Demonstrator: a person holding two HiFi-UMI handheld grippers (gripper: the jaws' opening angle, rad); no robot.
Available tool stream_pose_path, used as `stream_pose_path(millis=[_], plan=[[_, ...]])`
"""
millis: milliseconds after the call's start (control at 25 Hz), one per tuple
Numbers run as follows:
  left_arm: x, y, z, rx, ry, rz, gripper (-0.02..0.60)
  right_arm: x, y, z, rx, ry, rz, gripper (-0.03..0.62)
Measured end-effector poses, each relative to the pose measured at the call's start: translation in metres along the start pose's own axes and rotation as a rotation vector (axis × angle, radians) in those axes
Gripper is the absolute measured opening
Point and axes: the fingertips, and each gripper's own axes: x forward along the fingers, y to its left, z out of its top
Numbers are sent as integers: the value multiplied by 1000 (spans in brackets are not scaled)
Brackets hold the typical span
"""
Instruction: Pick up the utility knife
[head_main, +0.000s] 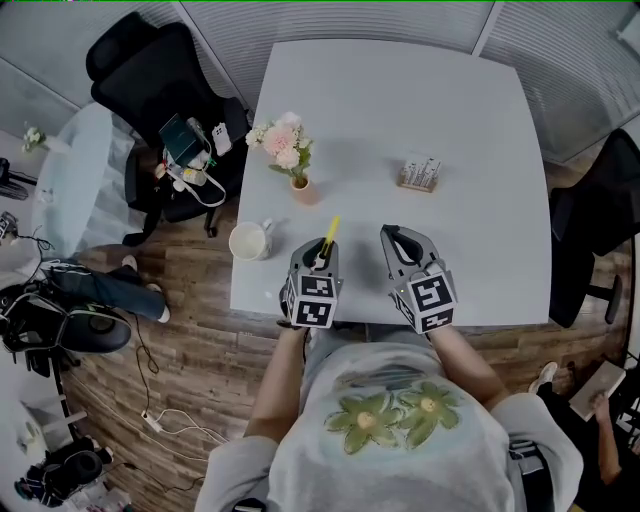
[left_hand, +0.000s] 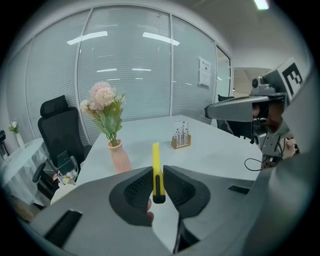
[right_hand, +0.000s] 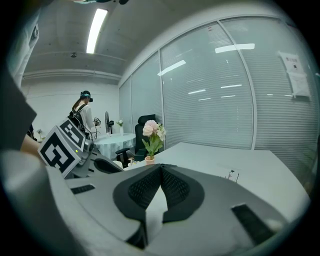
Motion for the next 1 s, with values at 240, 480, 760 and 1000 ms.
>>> stream_pose_path(millis=[240, 480, 760, 1000], plan=[[-18, 4, 22, 18, -65, -13, 66, -1, 10, 4, 4, -8, -12, 6], [-39, 2, 43, 51, -132, -36, 66, -2, 22, 5, 10, -11, -16, 6], [-62, 3, 60, 75, -186, -49, 66, -4, 38, 10, 13, -35, -12, 6], [-75, 4, 66, 95, -213, -67, 66, -4, 50, 13, 3, -38, -10, 5]])
